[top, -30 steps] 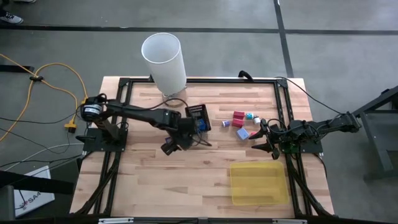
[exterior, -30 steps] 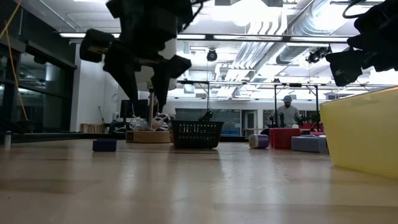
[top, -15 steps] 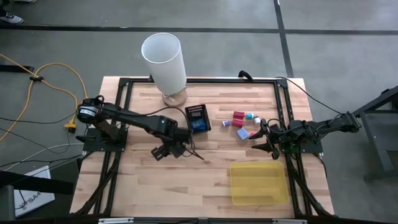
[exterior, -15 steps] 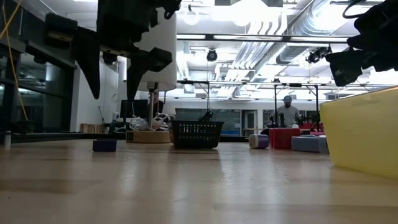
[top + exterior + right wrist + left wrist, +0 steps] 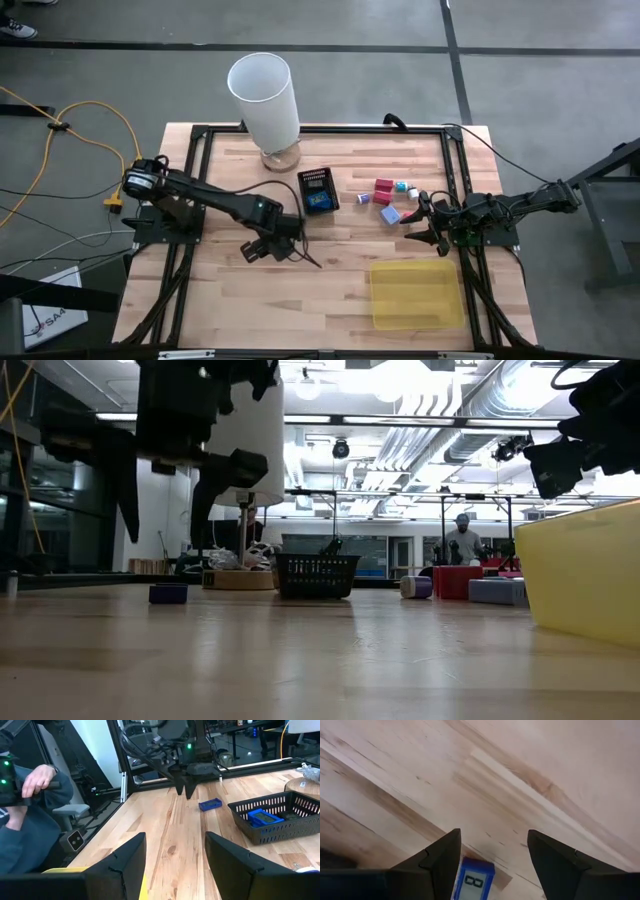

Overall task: Pick & Place Office items
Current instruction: Put the blue digital timer into the black bin

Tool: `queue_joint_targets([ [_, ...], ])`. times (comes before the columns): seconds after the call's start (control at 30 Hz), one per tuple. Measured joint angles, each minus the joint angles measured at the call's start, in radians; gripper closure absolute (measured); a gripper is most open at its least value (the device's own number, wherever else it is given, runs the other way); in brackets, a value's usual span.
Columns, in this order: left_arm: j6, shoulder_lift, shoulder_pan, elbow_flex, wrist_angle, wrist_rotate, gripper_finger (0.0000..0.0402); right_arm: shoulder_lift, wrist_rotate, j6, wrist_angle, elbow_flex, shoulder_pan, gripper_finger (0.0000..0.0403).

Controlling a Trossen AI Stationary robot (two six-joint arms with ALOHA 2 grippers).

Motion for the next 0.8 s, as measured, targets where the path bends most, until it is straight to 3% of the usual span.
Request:
queue_joint_targets([
  [0.33, 0.075, 0.000, 0.084, -0.081, 0.053, 0.038, 0.0179, 0.000, 0.000, 0.000, 0.000, 0.000, 0.000, 0.0213],
  [0.8, 0.187, 0.000, 0.198, -0.100, 0.031, 0.073, 0.0179, 0.000, 0.000, 0.000, 0.000, 0.000, 0.000, 0.0213],
])
